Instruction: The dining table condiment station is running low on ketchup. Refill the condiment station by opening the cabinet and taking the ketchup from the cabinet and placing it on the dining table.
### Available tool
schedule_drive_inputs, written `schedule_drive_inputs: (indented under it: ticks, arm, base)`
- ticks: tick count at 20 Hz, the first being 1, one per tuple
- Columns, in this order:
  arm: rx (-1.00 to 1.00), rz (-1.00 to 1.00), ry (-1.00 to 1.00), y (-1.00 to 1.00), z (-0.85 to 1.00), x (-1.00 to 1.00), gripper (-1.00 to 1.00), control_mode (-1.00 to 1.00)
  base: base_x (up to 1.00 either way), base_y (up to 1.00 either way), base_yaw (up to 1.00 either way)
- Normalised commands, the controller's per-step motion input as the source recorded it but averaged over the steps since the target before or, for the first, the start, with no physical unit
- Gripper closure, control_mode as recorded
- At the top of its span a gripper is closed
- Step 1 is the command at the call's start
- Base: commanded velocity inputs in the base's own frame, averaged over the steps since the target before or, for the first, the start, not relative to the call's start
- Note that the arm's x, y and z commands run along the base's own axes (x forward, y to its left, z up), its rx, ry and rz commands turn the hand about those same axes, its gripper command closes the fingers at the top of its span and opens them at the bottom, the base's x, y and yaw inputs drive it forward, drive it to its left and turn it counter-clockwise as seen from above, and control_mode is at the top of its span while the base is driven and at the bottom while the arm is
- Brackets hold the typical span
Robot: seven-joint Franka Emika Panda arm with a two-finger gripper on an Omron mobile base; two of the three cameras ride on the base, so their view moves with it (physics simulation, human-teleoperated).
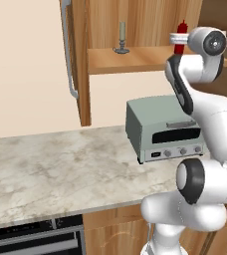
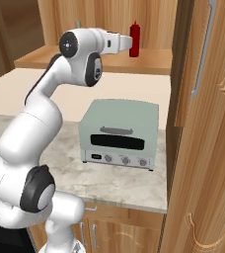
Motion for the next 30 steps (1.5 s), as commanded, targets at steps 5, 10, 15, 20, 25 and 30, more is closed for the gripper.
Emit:
schedule_drive_inputs:
  ticks: [5, 10, 15, 20, 25, 30]
  arm:
    - [0.0, 0.0, 0.0, -0.11, 0.0, 0.25, -1.0, -1.0]
    - [0.0, 0.0, 0.0, -0.15, -0.03, 0.31, -1.0, -1.0]
    - [0.0, 0.0, 0.0, -0.02, -0.01, 0.47, -1.0, -1.0]
    - [0.0, 0.0, 0.0, -0.02, 0.0, 0.51, -1.0, -1.0]
    - [0.0, 0.0, 0.0, -0.28, -0.03, 0.32, -1.0, -1.0]
    - [0.0, 0.0, 0.0, -0.25, -0.05, 0.22, -1.0, -1.0]
  base:
    - [0.0, 0.0, 0.0]
    - [0.0, 0.0, 0.0]
    - [0.0, 0.0, 0.0]
    - [0.0, 0.0, 0.0]
    - [0.0, 0.0, 0.0]
    - [0.0, 0.0, 0.0]
